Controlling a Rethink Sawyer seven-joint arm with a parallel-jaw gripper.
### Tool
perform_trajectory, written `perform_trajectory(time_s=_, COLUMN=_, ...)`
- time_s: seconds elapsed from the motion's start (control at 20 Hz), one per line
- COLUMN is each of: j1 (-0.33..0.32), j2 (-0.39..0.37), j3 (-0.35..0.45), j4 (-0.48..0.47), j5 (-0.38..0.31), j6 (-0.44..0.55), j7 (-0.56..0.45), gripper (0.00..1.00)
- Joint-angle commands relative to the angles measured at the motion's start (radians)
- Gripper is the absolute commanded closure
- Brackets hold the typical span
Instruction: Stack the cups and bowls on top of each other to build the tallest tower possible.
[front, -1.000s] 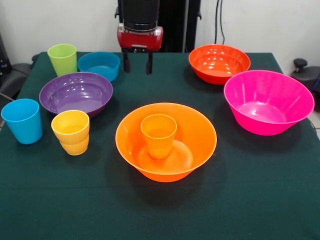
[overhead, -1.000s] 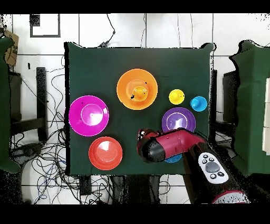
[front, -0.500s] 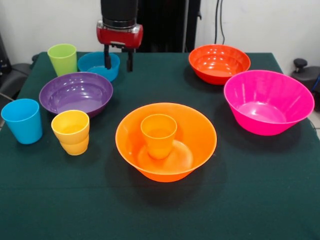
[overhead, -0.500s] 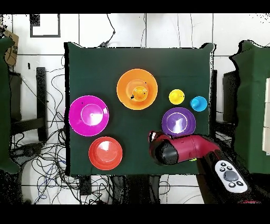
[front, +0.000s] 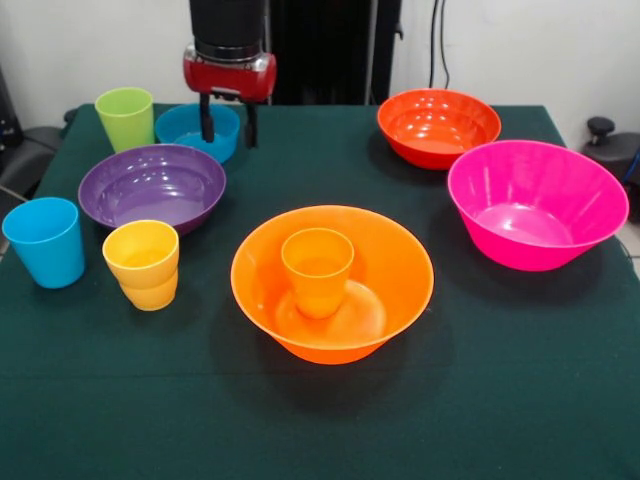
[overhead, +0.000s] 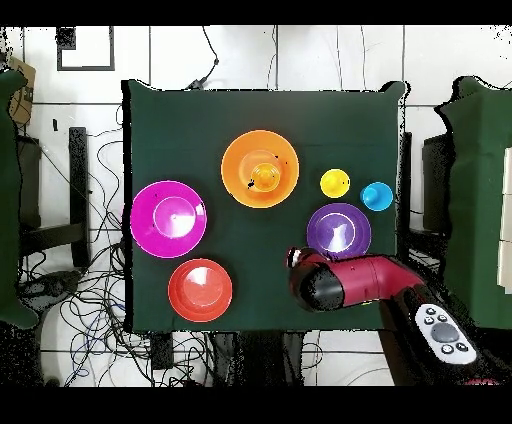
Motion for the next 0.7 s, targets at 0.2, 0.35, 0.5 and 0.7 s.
perform_trajectory(time_s=0.2, j1=0.027, j2=0.127, j3=0.105, j4=-0.119, j5=-0.054, j6=0.060, j7=-0.165, gripper=0.00)
perform_trajectory(time_s=0.35, j1=-0.022, j2=0.095, j3=0.248, j4=-0.066, j5=-0.147, j6=0.073, j7=-0.414, gripper=0.00)
perform_trajectory(time_s=0.5, j1=-0.037, j2=0.101, j3=0.289, j4=-0.066, j5=-0.179, j6=0.092, j7=-0.466, gripper=0.00)
perform_trajectory(time_s=0.7, j1=-0.093, j2=0.098, j3=0.363, j4=-0.052, j5=-0.203, j6=0.132, j7=-0.584, gripper=0.00)
